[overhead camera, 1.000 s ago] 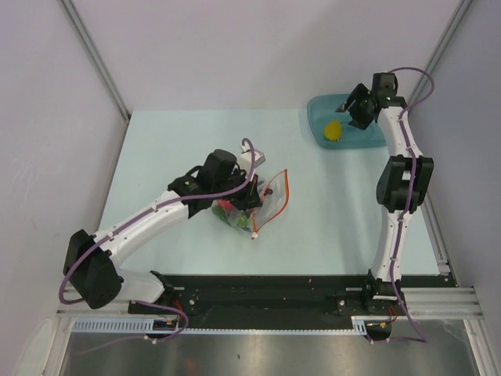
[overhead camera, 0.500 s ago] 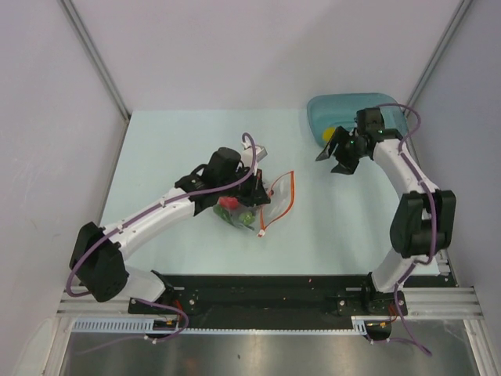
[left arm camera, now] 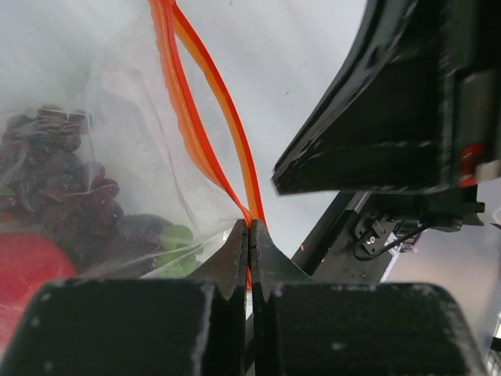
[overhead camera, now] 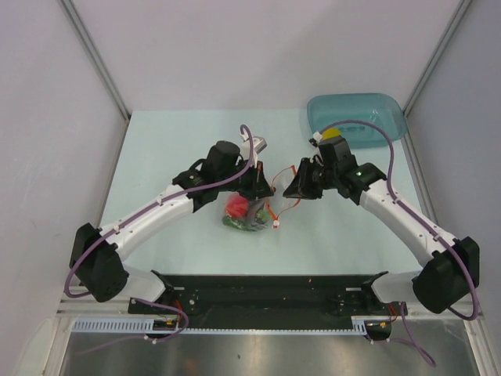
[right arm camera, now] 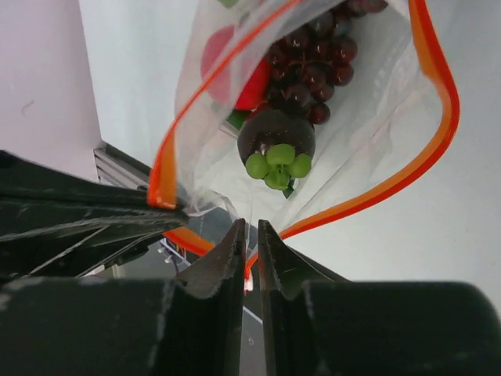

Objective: Open the zip-top bag and remove the fake food

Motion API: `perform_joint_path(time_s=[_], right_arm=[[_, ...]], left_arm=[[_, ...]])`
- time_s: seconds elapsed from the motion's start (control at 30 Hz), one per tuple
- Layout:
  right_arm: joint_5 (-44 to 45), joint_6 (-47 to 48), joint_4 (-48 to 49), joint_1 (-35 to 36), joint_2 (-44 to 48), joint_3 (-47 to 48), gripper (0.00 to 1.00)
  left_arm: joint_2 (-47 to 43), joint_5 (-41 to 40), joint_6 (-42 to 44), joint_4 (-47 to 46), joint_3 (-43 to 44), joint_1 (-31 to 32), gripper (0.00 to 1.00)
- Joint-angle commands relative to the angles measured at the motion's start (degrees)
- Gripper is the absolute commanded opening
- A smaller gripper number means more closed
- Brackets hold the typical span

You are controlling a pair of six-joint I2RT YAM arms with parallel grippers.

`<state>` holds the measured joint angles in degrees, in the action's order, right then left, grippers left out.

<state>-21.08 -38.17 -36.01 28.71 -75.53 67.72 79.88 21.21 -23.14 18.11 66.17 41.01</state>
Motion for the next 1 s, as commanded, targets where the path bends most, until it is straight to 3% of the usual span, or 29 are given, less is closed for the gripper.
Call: perform_joint_path(time_s=[0.0, 0.2, 0.6, 0.97], right_arm=[[-0.98, -4.97, 8.75, 1.44, -1.03, -4.34, 0.15], [-2.64, -3.93, 14.46, 2.14, -3.57, -9.27, 0.18], [-5.64, -1.99, 24.84, 6.27, -9.80, -11.39, 0.36], [-6.08, 3.54, 26.60, 6.80, -15.79, -12.26, 0.72]], left_arm=[[-0.95, 0.85, -2.87, -2.63, 1.68, 0.12, 0.00], [-1.04, 0.93, -4.54, -3.87, 0.01, 0.12, 0.00], [0.10, 2.08, -5.25, -5.10, -1.31, 0.38, 0.00], [1.95, 2.78, -5.17, -6.50, -2.71, 1.35, 0.00]])
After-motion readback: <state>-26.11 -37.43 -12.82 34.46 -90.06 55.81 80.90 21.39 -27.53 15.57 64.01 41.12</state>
